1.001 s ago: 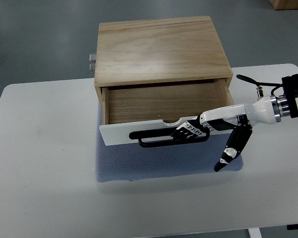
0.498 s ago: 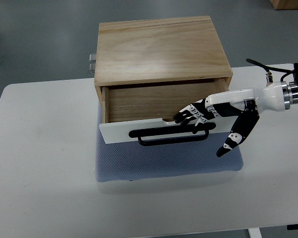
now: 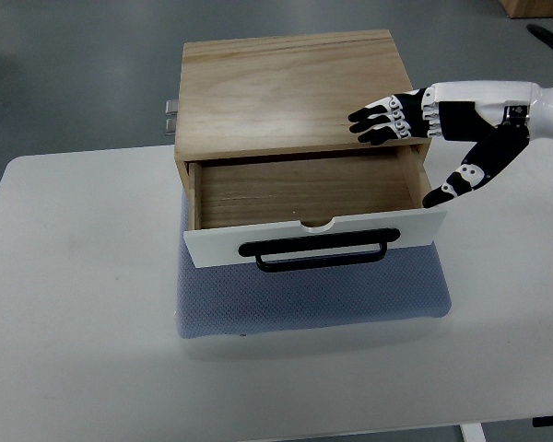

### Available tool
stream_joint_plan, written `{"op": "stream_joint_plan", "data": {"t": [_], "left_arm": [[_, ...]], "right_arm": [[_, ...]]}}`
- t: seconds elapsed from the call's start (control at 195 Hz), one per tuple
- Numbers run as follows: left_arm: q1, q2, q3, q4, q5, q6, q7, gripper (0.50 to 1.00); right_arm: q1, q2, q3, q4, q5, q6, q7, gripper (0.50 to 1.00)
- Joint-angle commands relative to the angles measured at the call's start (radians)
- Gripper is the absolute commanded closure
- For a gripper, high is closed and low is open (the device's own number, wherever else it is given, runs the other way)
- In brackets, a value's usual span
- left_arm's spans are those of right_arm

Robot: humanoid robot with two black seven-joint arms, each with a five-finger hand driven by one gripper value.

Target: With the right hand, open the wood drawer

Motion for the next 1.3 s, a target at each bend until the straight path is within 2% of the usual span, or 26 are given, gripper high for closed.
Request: {"op": "stream_joint_plan", "data": {"t": [0.0, 0.133, 0.185, 0.19, 0.354, 0.477, 0.528, 0.534, 0.559, 0.621, 0.688, 0.888, 1.031, 1.108, 1.293], "left_arm": [[0.000, 0.000, 0.000, 0.000, 0.000, 0.000, 0.000, 0.500], [0.000, 0.000, 0.000, 0.000, 0.000, 0.000, 0.000, 0.500], [0.000, 0.000, 0.000, 0.000, 0.000, 0.000, 0.000, 0.500], [0.000, 0.000, 0.000, 0.000, 0.000, 0.000, 0.000, 0.500], [0.000, 0.000, 0.000, 0.000, 0.000, 0.000, 0.000, 0.500], [0.000, 0.000, 0.000, 0.000, 0.000, 0.000, 0.000, 0.500], [0.000, 0.000, 0.000, 0.000, 0.000, 0.000, 0.000, 0.500], [0.000, 0.000, 0.000, 0.000, 0.000, 0.000, 0.000, 0.500], [0.000, 0.000, 0.000, 0.000, 0.000, 0.000, 0.000, 0.500], [0.000, 0.000, 0.000, 0.000, 0.000, 0.000, 0.000, 0.500], [0.000, 0.000, 0.000, 0.000, 0.000, 0.000, 0.000, 0.500], [0.000, 0.000, -0.001, 0.000, 0.000, 0.000, 0.000, 0.500], [0.000, 0.000, 0.000, 0.000, 0.000, 0.000, 0.000, 0.500], [0.000, 0.000, 0.000, 0.000, 0.000, 0.000, 0.000, 0.500], [0.000, 0.000, 0.000, 0.000, 0.000, 0.000, 0.000, 0.500]], "right_arm": [[-0.004, -0.004, 0.020, -0.084, 0.078, 0.000, 0.000, 0.556], [-0.031, 0.033, 0.022, -0.253, 0.221, 0.000, 0.002, 0.556], [-0.031, 0.033, 0.022, -0.253, 0.221, 0.000, 0.002, 0.556], [-0.053, 0.066, 0.026, -0.338, 0.286, 0.000, 0.003, 0.556], [-0.151, 0.179, 0.120, -0.652, 0.494, 0.000, 0.000, 0.560], [-0.235, 0.309, 0.226, -0.859, 0.615, 0.000, 0.000, 0.560], [-0.235, 0.309, 0.226, -0.859, 0.615, 0.000, 0.000, 0.560], [-0.272, 0.383, 0.280, -0.948, 0.668, 0.000, -0.001, 0.560], [-0.291, 0.435, 0.313, -1.003, 0.695, 0.000, -0.003, 0.560], [-0.306, 0.512, 0.361, -1.089, 0.725, -0.034, -0.020, 0.560], [-0.309, 0.599, 0.419, -1.178, 0.745, -0.088, -0.073, 0.560], [-0.321, 0.700, 0.468, -1.213, 0.811, -0.161, -0.204, 0.560], [-0.323, 0.732, 0.466, -1.213, 0.877, -0.172, -0.282, 0.558], [-0.330, 0.740, 0.466, -1.212, 0.880, -0.168, -0.304, 0.556], [-0.343, 0.754, 0.459, -1.207, 0.882, -0.157, -0.304, 0.556]]}}
